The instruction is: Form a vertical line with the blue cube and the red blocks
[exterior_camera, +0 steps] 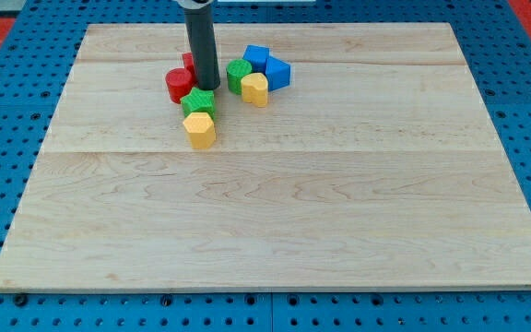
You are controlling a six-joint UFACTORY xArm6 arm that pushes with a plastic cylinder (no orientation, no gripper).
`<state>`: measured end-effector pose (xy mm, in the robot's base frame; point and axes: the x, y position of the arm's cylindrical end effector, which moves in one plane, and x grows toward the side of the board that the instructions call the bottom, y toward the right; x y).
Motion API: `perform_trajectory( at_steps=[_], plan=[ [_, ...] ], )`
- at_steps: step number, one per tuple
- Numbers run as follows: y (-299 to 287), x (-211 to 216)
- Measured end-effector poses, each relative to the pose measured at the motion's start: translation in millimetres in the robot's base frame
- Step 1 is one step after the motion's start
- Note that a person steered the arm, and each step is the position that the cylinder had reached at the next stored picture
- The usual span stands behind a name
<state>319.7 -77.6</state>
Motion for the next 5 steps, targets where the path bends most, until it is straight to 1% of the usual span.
perform_trajectory(
  at_steps=[1, 2, 3, 4, 5],
  plan=[
    [25, -6],
    [20, -30],
    [-15, -53],
    [-74, -58],
    [-2, -44]
  ],
)
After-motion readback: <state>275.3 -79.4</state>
